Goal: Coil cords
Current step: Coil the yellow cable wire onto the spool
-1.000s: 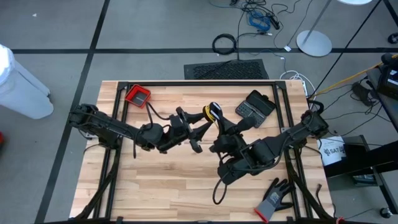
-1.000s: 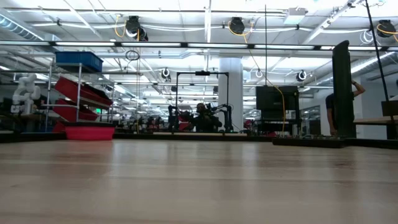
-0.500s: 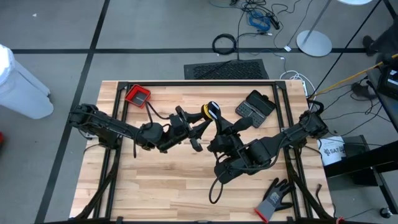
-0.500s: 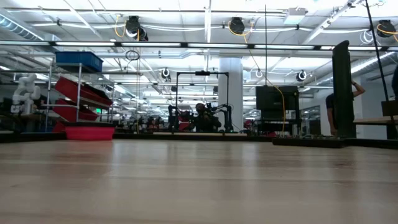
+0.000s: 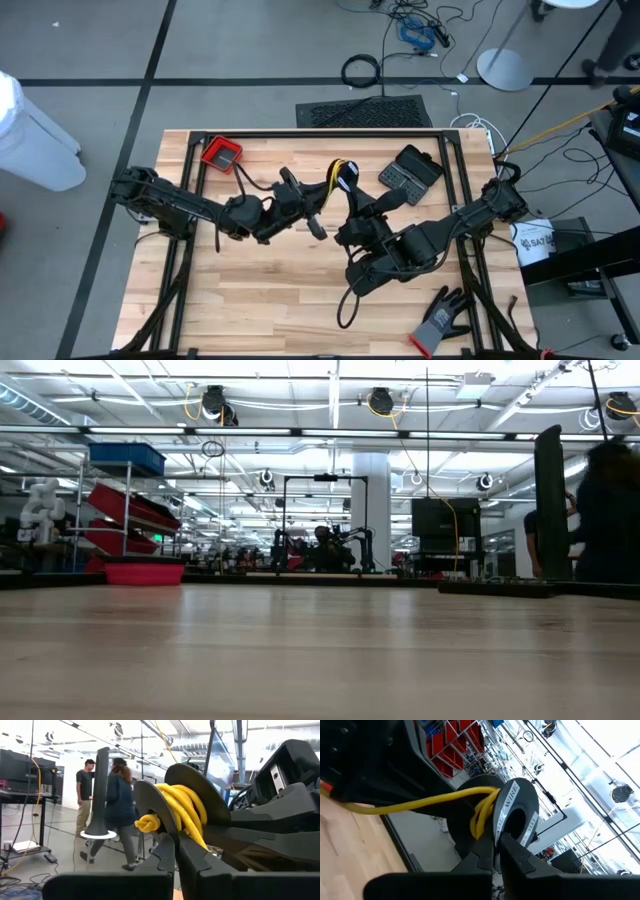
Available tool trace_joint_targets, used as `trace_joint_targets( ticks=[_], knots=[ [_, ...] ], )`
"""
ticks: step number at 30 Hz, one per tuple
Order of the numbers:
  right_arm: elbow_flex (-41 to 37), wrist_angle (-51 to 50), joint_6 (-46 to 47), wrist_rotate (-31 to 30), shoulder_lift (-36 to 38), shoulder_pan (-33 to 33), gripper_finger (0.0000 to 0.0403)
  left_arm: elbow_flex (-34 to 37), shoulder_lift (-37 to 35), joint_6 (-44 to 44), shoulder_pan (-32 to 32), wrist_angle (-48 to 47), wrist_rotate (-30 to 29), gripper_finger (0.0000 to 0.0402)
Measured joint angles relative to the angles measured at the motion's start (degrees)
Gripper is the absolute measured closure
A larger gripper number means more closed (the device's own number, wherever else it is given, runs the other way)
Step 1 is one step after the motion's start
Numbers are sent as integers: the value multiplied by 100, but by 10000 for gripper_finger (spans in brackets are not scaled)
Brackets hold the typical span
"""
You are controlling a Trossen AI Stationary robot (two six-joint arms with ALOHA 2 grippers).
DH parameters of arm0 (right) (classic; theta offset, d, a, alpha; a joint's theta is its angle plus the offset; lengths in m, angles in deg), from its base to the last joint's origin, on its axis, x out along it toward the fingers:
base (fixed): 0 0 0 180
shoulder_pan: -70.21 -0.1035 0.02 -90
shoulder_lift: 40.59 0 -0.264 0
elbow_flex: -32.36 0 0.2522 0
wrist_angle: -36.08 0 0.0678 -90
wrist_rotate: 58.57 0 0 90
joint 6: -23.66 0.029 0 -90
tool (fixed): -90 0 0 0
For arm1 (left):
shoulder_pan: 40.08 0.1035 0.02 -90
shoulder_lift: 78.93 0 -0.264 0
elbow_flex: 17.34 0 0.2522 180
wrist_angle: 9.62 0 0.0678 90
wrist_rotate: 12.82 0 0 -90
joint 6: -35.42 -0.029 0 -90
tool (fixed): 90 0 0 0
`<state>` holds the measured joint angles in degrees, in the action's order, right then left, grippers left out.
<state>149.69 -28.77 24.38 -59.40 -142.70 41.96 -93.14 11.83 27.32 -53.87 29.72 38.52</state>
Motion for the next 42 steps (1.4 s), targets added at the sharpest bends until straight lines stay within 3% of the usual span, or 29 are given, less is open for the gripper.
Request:
trace_joint_targets(
  ticks=[6,18,26,33,42],
  knots=[
    [0,0,-12,129,-2,-46,367,0,0,-39,0,0,12,397],
    [0,35,-248,174,-19,-326,218,0,0,-78,-12,-28,160,398],
    [0,35,-748,140,17,-705,183,0,0,-144,-22,-292,66,398],
    [-2,331,-1083,104,236,-1230,185,0,-204,304,17,-1667,240,398],
    [-2,286,-424,77,815,-1958,187,-4,-794,1486,612,-4077,1764,398]
  ],
)
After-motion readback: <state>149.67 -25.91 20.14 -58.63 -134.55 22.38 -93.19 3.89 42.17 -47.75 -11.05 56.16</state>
